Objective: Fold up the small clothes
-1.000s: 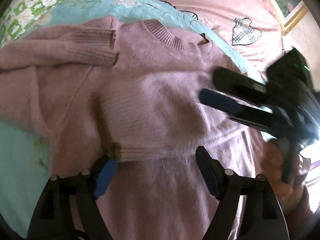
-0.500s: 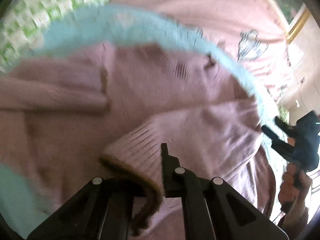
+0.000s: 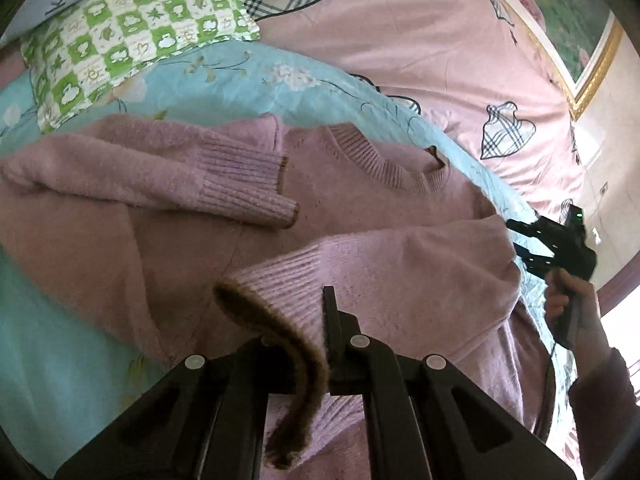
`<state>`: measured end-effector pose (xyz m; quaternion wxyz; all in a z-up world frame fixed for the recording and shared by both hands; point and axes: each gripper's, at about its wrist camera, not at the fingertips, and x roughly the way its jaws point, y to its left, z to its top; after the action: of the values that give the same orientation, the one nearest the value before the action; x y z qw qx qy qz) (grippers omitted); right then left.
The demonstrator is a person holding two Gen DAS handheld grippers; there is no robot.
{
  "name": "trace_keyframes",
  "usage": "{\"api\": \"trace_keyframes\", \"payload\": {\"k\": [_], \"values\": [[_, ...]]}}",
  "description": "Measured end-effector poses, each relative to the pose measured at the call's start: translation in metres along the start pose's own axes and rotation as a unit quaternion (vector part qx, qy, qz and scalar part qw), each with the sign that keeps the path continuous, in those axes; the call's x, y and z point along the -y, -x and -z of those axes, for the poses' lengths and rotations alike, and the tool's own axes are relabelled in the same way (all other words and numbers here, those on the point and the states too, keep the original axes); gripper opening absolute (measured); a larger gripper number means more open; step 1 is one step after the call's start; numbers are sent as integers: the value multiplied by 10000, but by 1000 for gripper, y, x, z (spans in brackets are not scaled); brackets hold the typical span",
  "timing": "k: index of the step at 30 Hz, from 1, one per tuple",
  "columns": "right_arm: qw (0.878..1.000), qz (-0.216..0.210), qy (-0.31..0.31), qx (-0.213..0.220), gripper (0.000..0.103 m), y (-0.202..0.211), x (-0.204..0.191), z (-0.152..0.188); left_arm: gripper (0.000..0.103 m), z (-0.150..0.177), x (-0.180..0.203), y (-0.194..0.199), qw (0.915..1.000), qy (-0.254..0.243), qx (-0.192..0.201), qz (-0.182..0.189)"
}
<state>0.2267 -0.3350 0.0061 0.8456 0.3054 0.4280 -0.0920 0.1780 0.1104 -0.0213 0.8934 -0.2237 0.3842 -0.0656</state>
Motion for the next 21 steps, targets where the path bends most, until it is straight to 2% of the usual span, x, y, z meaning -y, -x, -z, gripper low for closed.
{"api": "trace_keyframes", "payload": {"k": [2, 3, 4, 5, 9, 12, 16, 21], "values": [[9998, -167, 20, -140, 51, -16, -2, -9, 3, 2, -4, -1, 10000, 77, -14, 56], [9996, -176, 141, -192, 44, -21, -5, -13, 3, 2, -5, -1, 10000, 69, -35, 48], [9991, -70, 350, -214, 8, -23, -9, -16, 3, 2, -4, -3, 10000, 44, -53, 32], [9971, 275, 693, -119, 8, -21, -19, -22, 3, 1, -2, -4, 10000, 26, -59, 44], [9809, 993, 1600, 479, 7, 6, -51, -42, 3, 0, 17, -10, 9995, -110, -114, 282], [9668, 1432, 2034, 582, 7, 6, -60, -51, 3, 1, 31, -16, 9990, -347, -137, 227], [9583, 1707, 2257, 406, 7, -15, -52, -49, 3, 4, 22, -25, 9991, -239, -316, 135], [9642, 1735, 1996, 197, 7, -42, -30, -42, 4, 2, 6, -33, 9990, 9, -438, 110]]}}
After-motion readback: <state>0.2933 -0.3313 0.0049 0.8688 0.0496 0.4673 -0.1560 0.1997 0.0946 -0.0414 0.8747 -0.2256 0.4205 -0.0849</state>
